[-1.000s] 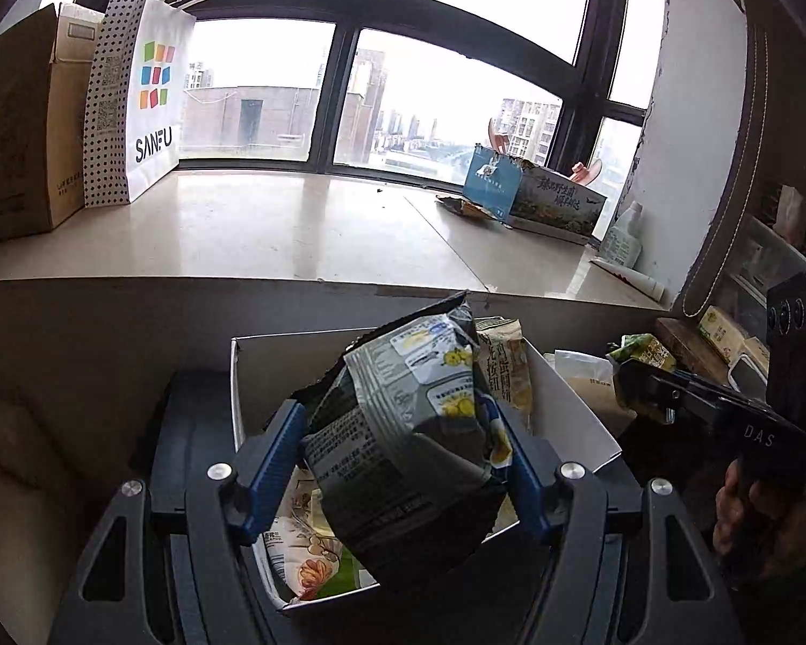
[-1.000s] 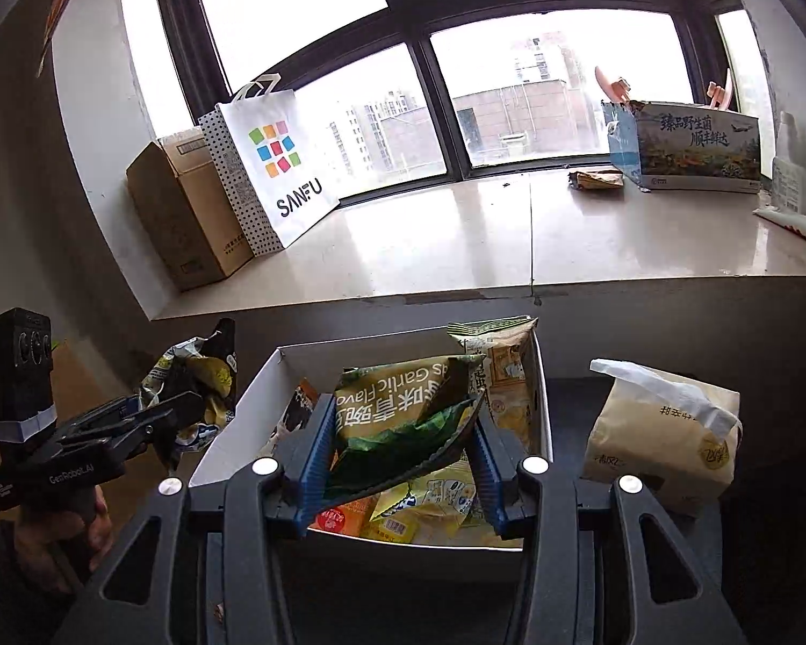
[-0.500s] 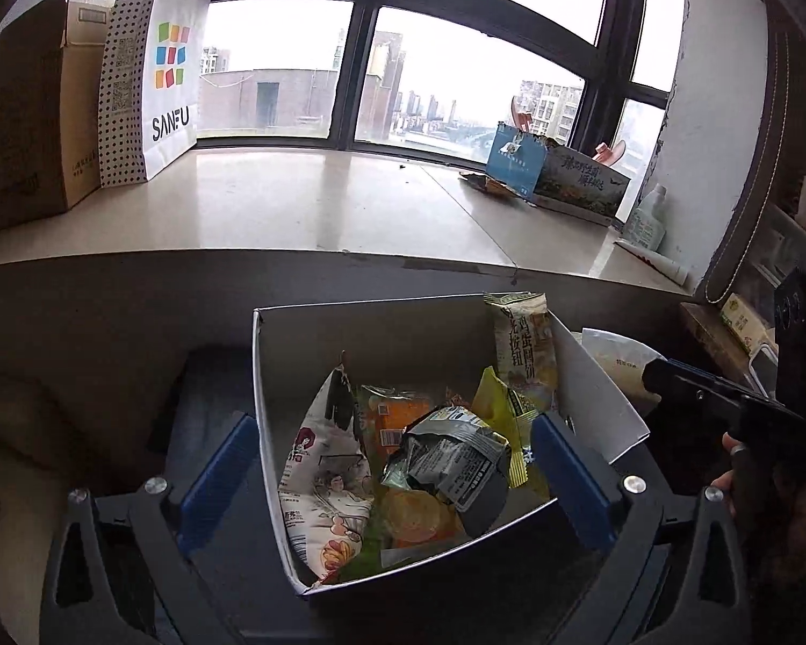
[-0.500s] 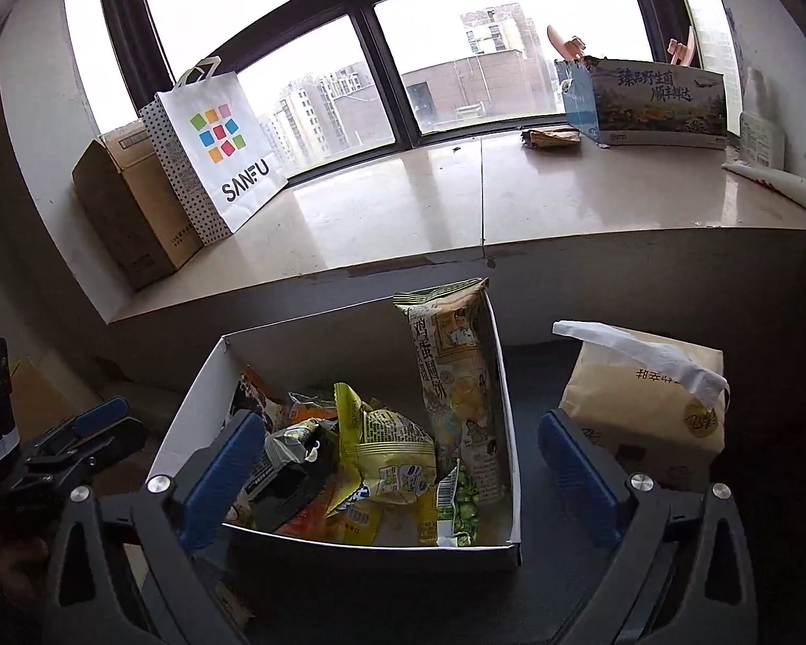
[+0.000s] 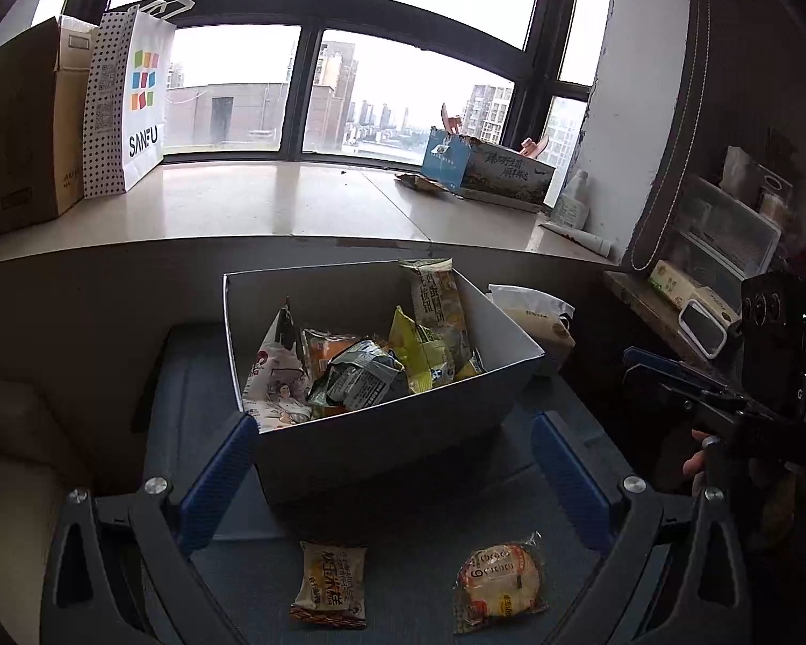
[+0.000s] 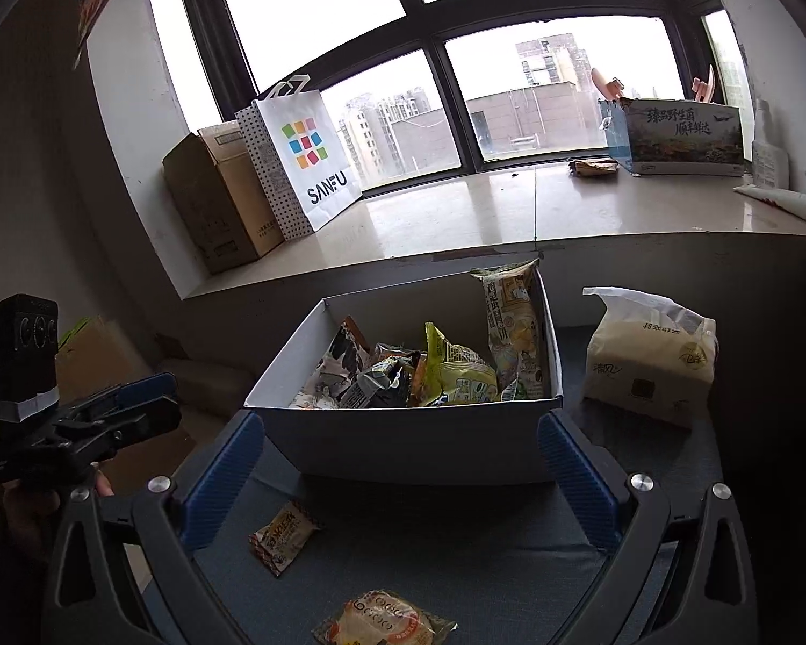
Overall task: Organize snacks
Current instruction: 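Reach the right tool to the round flatbread pack and grasp it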
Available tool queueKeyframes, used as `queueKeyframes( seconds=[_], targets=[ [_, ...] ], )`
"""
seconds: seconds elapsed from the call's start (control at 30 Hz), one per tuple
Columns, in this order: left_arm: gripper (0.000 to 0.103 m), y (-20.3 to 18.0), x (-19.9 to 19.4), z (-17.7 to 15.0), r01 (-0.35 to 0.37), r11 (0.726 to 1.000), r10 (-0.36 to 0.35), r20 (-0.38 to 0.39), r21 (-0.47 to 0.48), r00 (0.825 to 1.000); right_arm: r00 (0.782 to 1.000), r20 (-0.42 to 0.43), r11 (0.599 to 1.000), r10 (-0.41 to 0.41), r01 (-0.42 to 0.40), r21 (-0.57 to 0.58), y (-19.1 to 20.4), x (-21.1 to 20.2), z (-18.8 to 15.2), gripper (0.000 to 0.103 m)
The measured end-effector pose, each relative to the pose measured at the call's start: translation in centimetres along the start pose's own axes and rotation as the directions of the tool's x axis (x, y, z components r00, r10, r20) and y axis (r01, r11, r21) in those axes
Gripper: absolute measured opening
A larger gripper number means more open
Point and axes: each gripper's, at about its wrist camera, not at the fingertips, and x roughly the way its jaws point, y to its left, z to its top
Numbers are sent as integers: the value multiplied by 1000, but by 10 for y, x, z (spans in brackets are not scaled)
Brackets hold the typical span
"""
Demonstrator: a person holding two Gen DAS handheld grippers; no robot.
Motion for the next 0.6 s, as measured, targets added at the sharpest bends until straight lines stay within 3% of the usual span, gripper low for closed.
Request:
queueKeyframes(
  seconds=[0.33,0.6],
  targets=[
    [103,-9,-39,-65,5,999,-5,-2,-35,1000,1000,4,999,31,-31,32,-6,-45,-77,103],
    [103,-1,-50,-101,21,996,-24,-30,-88,999,996,-89,1000,-4,5,16,-9,-47,-138,103]
  ],
)
